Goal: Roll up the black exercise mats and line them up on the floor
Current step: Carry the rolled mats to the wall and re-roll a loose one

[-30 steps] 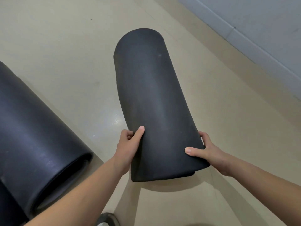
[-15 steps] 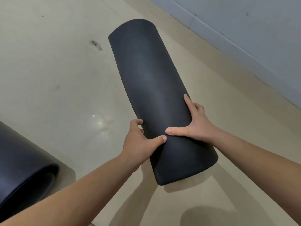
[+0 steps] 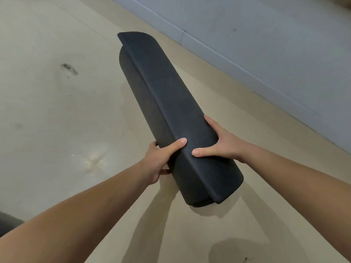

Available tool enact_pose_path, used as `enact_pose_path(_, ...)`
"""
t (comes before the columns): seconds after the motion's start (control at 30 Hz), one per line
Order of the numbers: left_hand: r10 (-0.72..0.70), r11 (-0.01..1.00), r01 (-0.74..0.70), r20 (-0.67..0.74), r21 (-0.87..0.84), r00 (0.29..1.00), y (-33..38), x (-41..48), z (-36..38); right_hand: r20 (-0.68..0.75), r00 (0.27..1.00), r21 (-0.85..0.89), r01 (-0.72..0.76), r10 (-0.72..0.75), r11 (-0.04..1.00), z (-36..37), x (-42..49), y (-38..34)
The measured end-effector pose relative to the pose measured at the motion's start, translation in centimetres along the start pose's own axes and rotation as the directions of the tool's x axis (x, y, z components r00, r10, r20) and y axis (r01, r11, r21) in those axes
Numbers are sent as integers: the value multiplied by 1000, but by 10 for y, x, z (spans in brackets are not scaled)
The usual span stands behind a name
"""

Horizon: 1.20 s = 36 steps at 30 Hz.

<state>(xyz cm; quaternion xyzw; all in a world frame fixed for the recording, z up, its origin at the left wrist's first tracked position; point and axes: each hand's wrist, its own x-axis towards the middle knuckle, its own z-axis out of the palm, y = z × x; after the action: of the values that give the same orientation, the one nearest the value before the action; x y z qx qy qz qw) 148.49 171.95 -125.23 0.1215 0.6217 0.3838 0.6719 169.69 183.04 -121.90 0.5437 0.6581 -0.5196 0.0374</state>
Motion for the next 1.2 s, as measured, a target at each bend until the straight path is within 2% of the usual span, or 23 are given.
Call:
enact_pose_path(0.13,-91,991,86,42,104,995,-17,-27,49,72,988,55,-139,135,989,-19,-50,34)
enact_pose_path(0.2,-132,972,113,84,207,988,-32,-40,75,56,986,16,-155,154,988,-21,-82,56)
enact_pose_path(0.3,-198,930,156,95,334,976,-43,-40,129,-152,979,-200,-163,134,966,-26,-115,78)
enact_pose_path(0.4,-237,891,180,89,417,967,-45,-41,194,-334,941,-472,-221,59,853,-36,-135,103)
enact_pose_path(0.47,-210,876,154,73,456,975,-43,-39,232,-431,902,-600,-308,27,738,-42,-142,111)
enact_pose_path(0.57,-94,859,58,46,508,995,-34,-27,272,-529,848,-643,-428,36,634,-44,-145,117)
enact_pose_path(0.73,146,788,-239,205,568,968,-18,-8,293,-510,852,-593,-449,119,669,-80,-121,157)
enact_pose_path(0.77,171,767,-261,205,586,964,-16,-8,292,-512,845,-572,-468,152,673,-92,-115,165)
enact_pose_path(0.93,180,706,-240,159,666,971,-14,-9,267,-499,841,-558,-498,211,664,-108,-95,180)
enact_pose_path(1.03,213,708,-283,186,647,959,2,-7,258,-503,841,-572,-496,199,653,-114,-90,182)
enact_pose_path(1.13,184,690,-281,213,667,959,11,-11,244,-463,856,-587,-490,229,645,-115,-85,179)
enact_pose_path(1.2,150,729,-250,207,638,967,16,-14,234,-442,855,-605,-508,272,613,-115,-81,170)
